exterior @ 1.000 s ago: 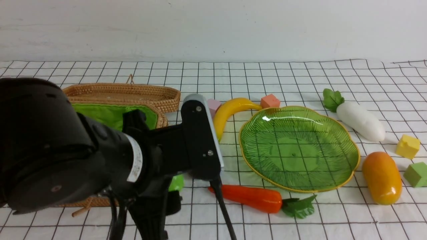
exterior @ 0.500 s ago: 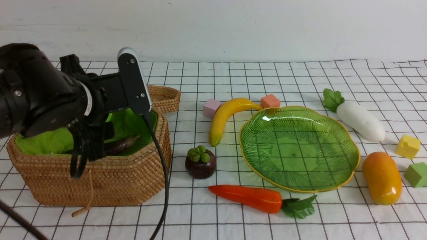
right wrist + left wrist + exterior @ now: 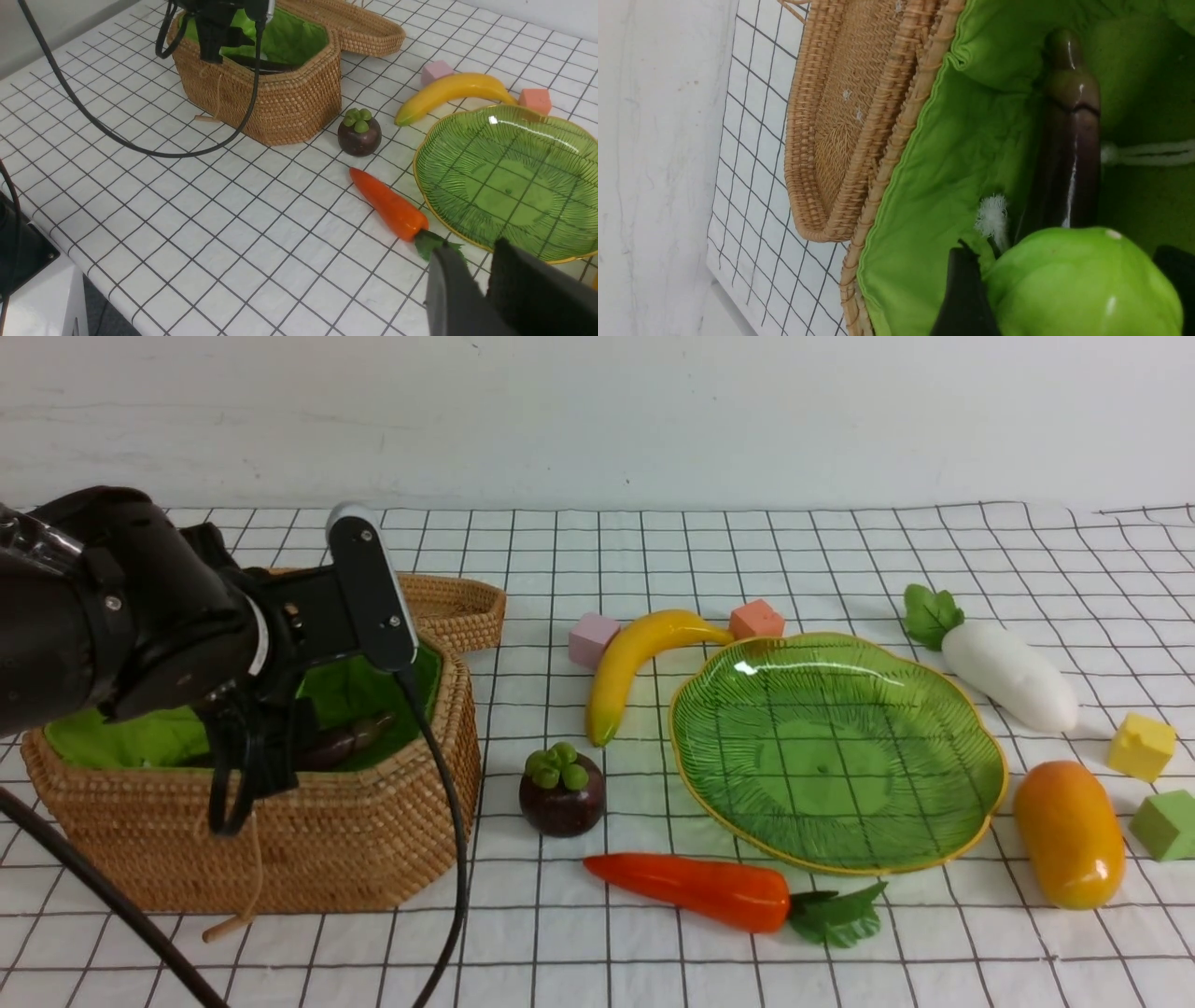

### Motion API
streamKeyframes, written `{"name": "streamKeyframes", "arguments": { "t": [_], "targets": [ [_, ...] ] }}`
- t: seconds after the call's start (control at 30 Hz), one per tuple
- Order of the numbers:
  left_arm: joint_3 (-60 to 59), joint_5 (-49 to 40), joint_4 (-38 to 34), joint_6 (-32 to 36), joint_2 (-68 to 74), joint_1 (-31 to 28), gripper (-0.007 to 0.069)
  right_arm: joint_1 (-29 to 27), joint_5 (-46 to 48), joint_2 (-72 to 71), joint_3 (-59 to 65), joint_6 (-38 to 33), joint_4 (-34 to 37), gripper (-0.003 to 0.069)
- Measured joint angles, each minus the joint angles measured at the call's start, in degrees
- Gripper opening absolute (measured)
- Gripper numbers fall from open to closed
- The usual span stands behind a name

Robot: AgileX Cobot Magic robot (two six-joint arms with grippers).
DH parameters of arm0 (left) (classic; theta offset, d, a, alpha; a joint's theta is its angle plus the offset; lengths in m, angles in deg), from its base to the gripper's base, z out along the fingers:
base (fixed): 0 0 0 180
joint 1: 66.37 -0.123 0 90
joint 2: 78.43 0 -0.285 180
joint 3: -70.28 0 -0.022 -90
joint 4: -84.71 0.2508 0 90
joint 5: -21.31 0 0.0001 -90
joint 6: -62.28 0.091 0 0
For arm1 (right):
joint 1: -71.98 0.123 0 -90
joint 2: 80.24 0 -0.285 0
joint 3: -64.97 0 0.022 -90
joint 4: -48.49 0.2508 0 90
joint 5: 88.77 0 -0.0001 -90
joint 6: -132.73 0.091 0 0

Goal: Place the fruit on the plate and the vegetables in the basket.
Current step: Take a chayote with your left arm and place it on the basket on the left, then grab a mangosteen with your left arm and put it on the plate on the right

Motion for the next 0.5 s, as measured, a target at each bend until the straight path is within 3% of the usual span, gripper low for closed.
{"name": "streamKeyframes", "arguments": {
  "t": [0.13,0.3,0.4,0.43,0.47,0.5],
  "targets": [
    [0.00,-0.27,0.07,-0.14,0.00,0.00,0.0625,0.00,0.12,0.00,0.00,0.00,0.00,0.0153],
    [0.00,-1.69,-1.56,-1.66,-0.21,0.14,0.0631,0.00,1.40,0.00,0.00,0.00,0.00,0.0154],
    [0.00,-2.84,-6.83,-9.82,-1.88,1.80,0.0549,0.00,2.01,0.00,0.00,0.00,-0.28,0.0154],
    [0.00,-2.97,-11.42,-16.01,-3.31,3.78,0.0440,0.00,2.67,0.00,0.00,0.05,-0.44,0.0156],
    [0.00,-3.05,-12.76,-17.56,-3.65,4.37,0.0425,0.00,2.67,0.00,0.00,0.05,-0.44,0.0156],
    [0.50,-4.35,-18.83,-22.61,-4.72,7.13,0.0260,0.00,3.24,0.00,0.00,0.05,-0.57,0.0159]
  ]
}}
